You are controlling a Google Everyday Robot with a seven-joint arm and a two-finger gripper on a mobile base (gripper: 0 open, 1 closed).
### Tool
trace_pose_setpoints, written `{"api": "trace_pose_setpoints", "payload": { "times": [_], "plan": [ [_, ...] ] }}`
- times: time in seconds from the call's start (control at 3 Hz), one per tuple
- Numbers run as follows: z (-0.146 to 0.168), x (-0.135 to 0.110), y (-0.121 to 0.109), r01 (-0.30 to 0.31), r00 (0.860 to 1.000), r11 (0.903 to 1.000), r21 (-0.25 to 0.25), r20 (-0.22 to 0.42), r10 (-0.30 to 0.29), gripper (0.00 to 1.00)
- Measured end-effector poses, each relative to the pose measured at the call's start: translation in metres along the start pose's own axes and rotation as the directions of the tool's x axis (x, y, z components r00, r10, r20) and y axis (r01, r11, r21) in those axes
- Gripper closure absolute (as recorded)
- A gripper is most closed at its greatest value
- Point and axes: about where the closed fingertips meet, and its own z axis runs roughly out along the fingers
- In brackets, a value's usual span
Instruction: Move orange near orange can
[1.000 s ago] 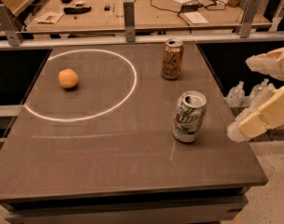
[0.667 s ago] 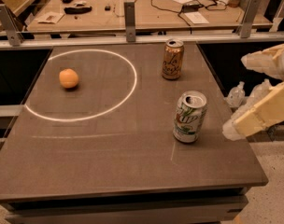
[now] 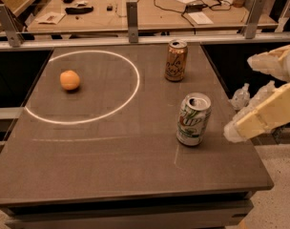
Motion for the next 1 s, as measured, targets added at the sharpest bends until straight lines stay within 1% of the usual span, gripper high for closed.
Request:
{"api": "trace_pose_setpoints", "payload": {
  "times": [0.33,0.67,1.0],
  "plan": [
    [0.028,-0.022,0.019,-0.026,1.0,0.9996,-0.005,-0.006,0.026,0.0],
    [0.067,-0.051,0.049,-0.077,0.997,0.997,-0.008,-0.015,0.077,0.0],
    [0.093,-0.073,0.074,-0.113,0.993,0.9936,-0.003,0.019,0.113,0.0]
  ]
}}
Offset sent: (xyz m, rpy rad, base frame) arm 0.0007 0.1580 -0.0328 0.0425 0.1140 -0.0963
